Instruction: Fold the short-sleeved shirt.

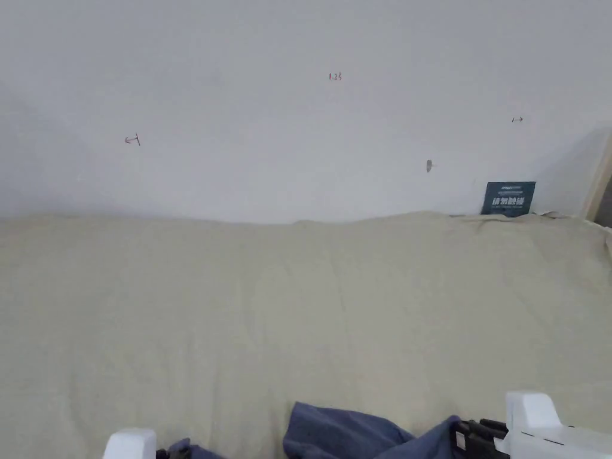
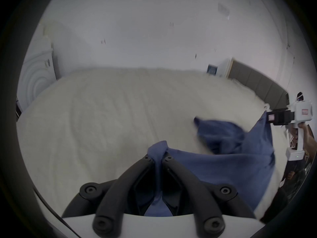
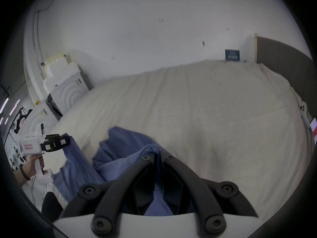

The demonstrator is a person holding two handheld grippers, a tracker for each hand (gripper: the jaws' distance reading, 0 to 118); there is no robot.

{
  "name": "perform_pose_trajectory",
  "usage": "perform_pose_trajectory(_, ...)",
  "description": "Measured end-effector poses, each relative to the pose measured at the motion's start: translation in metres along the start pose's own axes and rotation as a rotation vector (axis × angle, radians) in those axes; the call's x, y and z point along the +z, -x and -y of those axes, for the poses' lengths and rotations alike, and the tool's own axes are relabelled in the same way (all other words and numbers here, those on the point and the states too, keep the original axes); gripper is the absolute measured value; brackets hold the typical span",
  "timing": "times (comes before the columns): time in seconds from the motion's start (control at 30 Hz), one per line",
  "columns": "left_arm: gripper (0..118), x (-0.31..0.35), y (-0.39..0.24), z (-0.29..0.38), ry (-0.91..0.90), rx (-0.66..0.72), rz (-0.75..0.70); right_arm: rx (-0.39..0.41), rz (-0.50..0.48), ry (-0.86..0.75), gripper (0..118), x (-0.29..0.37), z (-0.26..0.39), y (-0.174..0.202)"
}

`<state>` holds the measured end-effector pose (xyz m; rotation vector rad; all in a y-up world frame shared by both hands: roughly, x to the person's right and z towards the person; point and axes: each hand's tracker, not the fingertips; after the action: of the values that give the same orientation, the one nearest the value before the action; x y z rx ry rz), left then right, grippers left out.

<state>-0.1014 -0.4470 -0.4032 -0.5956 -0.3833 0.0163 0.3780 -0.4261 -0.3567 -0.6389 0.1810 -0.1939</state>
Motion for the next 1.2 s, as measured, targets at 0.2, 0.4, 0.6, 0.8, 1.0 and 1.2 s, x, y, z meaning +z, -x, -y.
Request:
perform_pose_trajectory(0.2,4,0.123,0.001,-0.051,-0.213,-0.038,0.008,-0.006,-0.021,-0.241,4,0.100,-0.043,0.030)
perform_pose_trajectory(0.4,4,0.232,0.009,-0.122,-0.424,-0.079,-0.049,0.055,0.081,-0.399,4,0.191,-0.114,0.071)
perform_pose_trajectory(0.6,4,0.315,0.022,-0.184,-0.593,-0.095,-0.138,0.029,0.129,-0.530,4,0.263,-0.181,0.094)
perform_pose_trajectory(0.8,4,0.356,0.018,-0.229,-0.664,-0.110,-0.210,0.073,0.232,-0.616,4,0.305,-0.239,0.118)
perform_pose_trajectory(1.0,4,0.367,0.019,-0.246,-0.680,-0.077,-0.224,0.083,0.316,-0.667,4,0.325,-0.270,0.133)
perform_pose_trajectory(1.2,4,0.354,0.020,-0.254,-0.668,-0.081,-0.221,0.119,0.341,-0.684,4,0.326,-0.282,0.136)
